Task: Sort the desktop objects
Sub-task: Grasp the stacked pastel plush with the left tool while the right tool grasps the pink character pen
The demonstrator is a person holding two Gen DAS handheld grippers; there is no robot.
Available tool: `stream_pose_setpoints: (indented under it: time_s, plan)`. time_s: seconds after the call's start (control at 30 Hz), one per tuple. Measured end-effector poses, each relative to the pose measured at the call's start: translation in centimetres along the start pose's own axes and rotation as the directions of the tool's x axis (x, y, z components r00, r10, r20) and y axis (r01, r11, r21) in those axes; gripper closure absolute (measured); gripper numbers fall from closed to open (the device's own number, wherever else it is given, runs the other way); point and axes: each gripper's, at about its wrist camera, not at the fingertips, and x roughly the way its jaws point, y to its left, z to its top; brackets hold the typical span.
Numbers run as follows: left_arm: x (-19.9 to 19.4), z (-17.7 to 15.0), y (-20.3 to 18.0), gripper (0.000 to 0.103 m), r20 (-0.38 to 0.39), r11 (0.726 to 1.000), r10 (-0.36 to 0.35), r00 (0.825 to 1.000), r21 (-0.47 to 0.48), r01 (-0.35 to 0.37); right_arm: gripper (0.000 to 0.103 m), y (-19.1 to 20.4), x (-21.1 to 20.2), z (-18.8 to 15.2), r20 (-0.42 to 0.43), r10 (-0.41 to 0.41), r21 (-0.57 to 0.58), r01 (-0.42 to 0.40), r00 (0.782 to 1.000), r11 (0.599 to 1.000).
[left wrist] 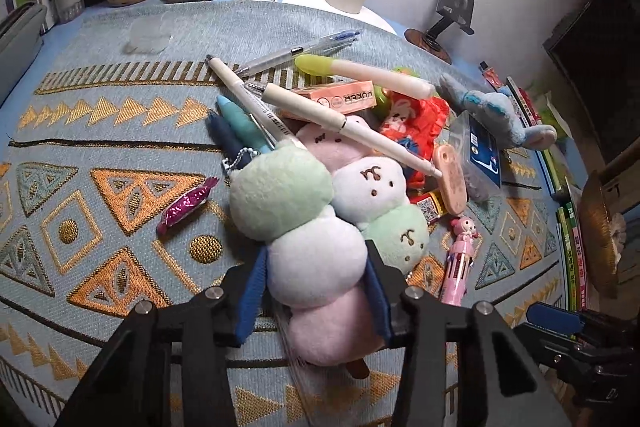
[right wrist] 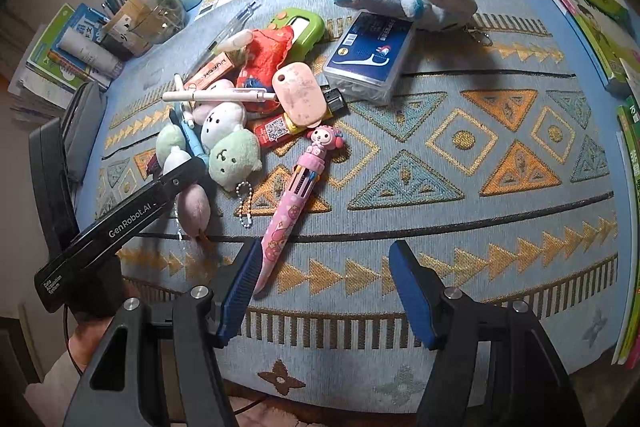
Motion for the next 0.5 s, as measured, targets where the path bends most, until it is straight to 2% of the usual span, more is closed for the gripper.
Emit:
stream_pose_setpoints:
  time_s: [0.1, 0.2, 0.27, 0.37, 0.43, 0.5]
  plan:
    - [-1.1, -0.3, 1.2, 0.061, -0.001, 1.000, -0.010, 1.000, -0.002, 0.010, 0.037, 0.4, 0.5, -0.1, -0.002, 0.015, 0.006, -0.015, 1.000, 1.000]
    - [-2.2, -0.5, 2.8, 0.061, -0.015, 0.997, -0.072, 0.997, -0.021, 0.071, 0.037, 1.0, 0.9, -0.1, 0.008, 0.010, 0.003, -0.010, 1.000, 1.000]
    - [-3.0, -0.6, 3.8, 0.061, -0.012, 0.995, -0.088, 0.996, -0.042, 0.087, 0.045, 1.3, 1.3, -0.1, 0.011, 0.012, 0.005, -0.012, 1.000, 1.000]
    - [-3.9, -0.9, 4.8, 0.061, -0.005, 0.992, -0.107, 0.994, -0.069, 0.106, 0.051, 1.6, 2.3, -0.1, -0.006, 0.029, 0.019, -0.029, 1.000, 0.999]
    - [-4.2, -0.9, 4.9, 0.061, 0.001, 0.992, -0.109, 0.994, -0.064, 0.109, 0.056, 1.7, 2.9, -0.1, -0.012, 0.035, 0.030, -0.035, 0.999, 0.999]
    - [-4.6, -1.1, 5.0, 0.061, 0.005, 0.993, -0.110, 0.994, -0.049, 0.110, 0.057, 1.9, 3.6, 0.0, -0.022, 0.037, 0.041, -0.036, 0.999, 0.999]
